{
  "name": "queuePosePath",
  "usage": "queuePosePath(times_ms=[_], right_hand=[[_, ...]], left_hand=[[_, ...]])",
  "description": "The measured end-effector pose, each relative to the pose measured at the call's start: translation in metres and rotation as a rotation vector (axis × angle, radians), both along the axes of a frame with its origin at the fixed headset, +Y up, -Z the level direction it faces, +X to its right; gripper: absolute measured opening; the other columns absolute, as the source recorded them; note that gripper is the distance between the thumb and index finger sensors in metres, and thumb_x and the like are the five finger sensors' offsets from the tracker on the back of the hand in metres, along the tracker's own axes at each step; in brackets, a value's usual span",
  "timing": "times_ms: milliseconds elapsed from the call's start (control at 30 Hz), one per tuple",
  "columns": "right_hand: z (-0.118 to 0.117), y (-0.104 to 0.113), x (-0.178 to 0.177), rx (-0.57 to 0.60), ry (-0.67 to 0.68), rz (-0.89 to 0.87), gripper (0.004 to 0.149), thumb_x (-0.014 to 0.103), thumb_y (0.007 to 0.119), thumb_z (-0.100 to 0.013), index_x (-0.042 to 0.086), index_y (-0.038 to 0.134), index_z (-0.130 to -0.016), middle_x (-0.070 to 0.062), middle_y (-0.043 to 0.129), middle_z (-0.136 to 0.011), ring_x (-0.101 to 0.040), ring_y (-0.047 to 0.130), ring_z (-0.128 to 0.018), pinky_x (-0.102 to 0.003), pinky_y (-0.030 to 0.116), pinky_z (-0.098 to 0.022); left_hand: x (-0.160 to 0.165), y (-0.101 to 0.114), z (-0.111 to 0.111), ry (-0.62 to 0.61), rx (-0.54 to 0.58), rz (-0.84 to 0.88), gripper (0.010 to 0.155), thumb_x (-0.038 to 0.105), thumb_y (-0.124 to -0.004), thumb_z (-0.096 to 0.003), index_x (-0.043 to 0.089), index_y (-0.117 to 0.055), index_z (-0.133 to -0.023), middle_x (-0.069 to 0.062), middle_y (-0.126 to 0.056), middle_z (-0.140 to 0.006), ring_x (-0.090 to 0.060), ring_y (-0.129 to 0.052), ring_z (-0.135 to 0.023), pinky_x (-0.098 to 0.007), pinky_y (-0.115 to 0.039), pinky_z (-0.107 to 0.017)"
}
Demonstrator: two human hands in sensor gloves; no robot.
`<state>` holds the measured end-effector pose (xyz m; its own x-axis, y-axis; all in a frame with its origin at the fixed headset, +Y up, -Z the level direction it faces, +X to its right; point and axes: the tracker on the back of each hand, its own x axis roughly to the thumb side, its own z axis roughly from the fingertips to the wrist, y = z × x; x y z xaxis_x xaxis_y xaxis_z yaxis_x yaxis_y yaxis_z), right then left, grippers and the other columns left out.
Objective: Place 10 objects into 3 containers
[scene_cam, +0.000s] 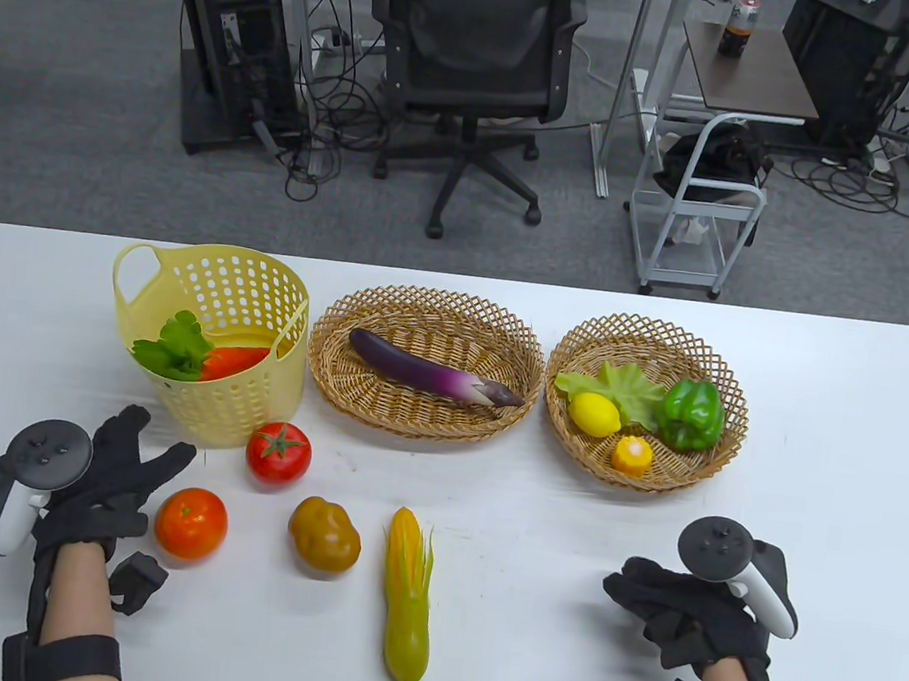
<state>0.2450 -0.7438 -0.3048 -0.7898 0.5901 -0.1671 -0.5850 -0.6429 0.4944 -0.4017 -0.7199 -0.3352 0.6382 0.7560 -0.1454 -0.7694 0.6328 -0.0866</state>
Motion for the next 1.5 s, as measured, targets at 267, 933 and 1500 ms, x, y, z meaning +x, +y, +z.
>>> queuePosePath(times_ms=[267, 933, 1500], right_hand=[[0.000, -0.001, 0.000, 0.004, 0.000, -0.006, 0.073, 0.052, 0.063, -0.061, 0.002, 0.050, -0.112, -0.035, 0.066, -0.103, -0.049, 0.084, -0.072, -0.054, 0.074, -0.053], [0.000, -0.001, 0.002, 0.016, 0.007, -0.026, 0.073, 0.052, 0.063, -0.061, 0.001, 0.050, -0.112, -0.035, 0.067, -0.103, -0.049, 0.084, -0.071, -0.054, 0.074, -0.052], [0.000, -0.001, 0.002, 0.031, 0.016, -0.044, 0.073, 0.052, 0.063, -0.061, 0.001, 0.050, -0.112, -0.035, 0.067, -0.102, -0.049, 0.085, -0.071, -0.054, 0.075, -0.052]], left_hand=[[0.006, -0.026, 0.003, -0.141, -0.211, 0.070, 0.101, 0.060, -0.077, -0.0561, -0.001, -0.025, -0.118, -0.043, -0.027, -0.115, -0.072, -0.045, -0.100, -0.067, -0.063, -0.066], [0.036, -0.027, 0.004, -0.254, -0.312, -0.292, 0.100, 0.058, -0.082, -0.0523, 0.007, -0.026, -0.118, -0.032, -0.040, -0.116, -0.049, -0.055, -0.105, -0.060, -0.070, -0.065], [0.048, 0.072, 0.008, -0.200, 0.193, -0.216, 0.100, 0.069, -0.078, -0.0472, 0.009, -0.038, -0.117, -0.027, -0.060, -0.112, -0.044, -0.081, -0.094, -0.028, -0.085, -0.041]])
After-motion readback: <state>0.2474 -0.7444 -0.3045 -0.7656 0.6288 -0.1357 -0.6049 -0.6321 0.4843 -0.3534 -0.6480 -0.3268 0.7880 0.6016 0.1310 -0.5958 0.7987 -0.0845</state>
